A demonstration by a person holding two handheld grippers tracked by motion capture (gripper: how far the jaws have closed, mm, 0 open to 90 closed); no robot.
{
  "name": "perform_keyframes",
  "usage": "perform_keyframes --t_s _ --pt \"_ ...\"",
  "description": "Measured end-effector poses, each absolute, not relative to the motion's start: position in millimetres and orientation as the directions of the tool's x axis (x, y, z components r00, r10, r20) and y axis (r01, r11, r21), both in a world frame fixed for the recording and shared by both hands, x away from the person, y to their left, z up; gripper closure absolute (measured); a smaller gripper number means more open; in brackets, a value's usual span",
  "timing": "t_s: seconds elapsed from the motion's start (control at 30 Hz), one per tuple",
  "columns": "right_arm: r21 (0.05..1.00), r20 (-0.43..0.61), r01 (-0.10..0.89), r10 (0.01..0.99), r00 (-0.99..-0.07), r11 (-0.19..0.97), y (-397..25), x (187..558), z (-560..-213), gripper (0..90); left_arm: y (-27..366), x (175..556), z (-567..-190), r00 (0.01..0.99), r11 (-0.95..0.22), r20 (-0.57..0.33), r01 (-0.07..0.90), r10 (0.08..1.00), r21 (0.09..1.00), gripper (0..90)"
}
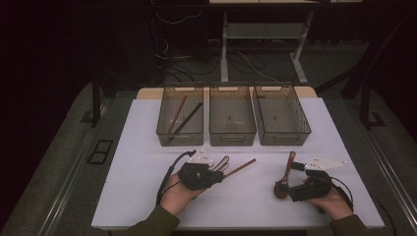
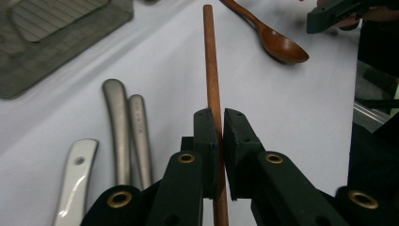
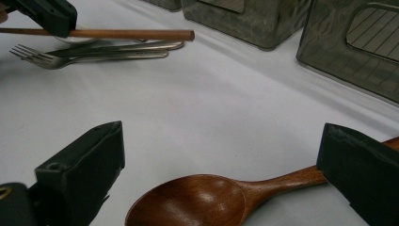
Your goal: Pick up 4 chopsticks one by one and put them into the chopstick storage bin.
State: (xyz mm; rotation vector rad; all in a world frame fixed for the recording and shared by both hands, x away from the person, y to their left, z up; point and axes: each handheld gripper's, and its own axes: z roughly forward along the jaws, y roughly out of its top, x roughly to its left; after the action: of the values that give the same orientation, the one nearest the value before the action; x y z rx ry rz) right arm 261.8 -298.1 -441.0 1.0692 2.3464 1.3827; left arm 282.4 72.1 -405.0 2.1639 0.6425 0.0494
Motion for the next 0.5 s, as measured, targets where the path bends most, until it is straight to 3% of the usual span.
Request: perform_keyframes --t_s 0.5 --pt "0.827 0.173 0.479 0.678 -0.715 0.294 -298 261 -441 1.3 96 289 -391 0.858 -0.471 -0.178 0.424 0.481 0.774 83.8"
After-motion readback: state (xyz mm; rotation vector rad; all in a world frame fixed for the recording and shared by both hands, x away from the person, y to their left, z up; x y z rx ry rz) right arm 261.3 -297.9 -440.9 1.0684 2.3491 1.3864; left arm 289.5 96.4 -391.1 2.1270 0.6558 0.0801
